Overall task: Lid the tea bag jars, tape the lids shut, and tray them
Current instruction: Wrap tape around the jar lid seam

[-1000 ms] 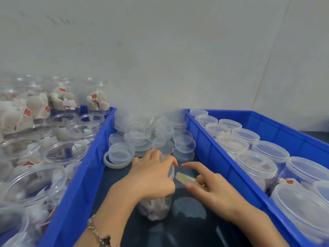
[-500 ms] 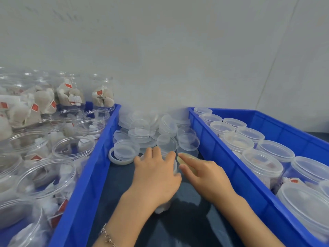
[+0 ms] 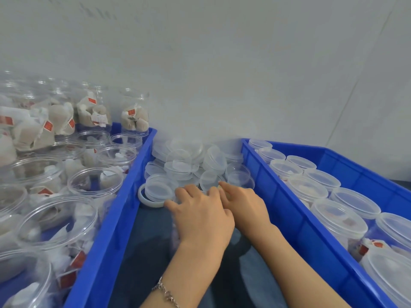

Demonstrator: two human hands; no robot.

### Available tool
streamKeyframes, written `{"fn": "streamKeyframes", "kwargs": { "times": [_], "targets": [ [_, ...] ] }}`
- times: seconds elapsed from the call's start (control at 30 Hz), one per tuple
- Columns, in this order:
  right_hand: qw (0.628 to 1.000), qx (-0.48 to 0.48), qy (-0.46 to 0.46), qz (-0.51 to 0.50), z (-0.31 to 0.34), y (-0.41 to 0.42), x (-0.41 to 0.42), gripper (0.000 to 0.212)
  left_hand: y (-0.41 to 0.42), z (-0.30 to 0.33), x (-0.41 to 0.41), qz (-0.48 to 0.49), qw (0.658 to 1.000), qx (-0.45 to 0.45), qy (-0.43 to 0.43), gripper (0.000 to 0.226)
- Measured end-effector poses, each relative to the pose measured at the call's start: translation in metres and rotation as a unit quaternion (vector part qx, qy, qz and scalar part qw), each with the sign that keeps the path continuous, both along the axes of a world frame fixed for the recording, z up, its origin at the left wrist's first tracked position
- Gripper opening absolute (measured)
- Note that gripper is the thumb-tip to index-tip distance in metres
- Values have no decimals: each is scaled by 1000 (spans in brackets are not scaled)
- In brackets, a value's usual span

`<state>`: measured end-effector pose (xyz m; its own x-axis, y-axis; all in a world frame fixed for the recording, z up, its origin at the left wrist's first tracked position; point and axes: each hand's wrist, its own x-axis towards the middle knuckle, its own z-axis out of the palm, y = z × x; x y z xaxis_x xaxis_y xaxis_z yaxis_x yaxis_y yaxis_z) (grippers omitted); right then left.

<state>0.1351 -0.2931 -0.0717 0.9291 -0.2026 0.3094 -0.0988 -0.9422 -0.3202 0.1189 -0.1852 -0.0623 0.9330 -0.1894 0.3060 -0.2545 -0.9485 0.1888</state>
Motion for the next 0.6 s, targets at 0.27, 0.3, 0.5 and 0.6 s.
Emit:
{"fn": "streamKeyframes", "kwargs": {
  "times": [0.27, 0.3, 0.5, 0.6],
  "targets": [
    [999, -21, 11, -33, 1, 2, 22, 30, 0, 3, 1, 14, 1000, -2, 17, 31],
    [998, -8, 20, -58, 1, -1, 25, 31, 0, 3, -6, 5, 1000, -8, 7, 29],
    [998, 55, -4, -34, 15, -15, 41, 27, 4, 3, -16, -37, 999, -14, 14, 27],
    [999, -17, -16, -29, 3, -11, 34, 28, 1, 0, 0, -28, 1000, -5, 8, 35]
  ]
}}
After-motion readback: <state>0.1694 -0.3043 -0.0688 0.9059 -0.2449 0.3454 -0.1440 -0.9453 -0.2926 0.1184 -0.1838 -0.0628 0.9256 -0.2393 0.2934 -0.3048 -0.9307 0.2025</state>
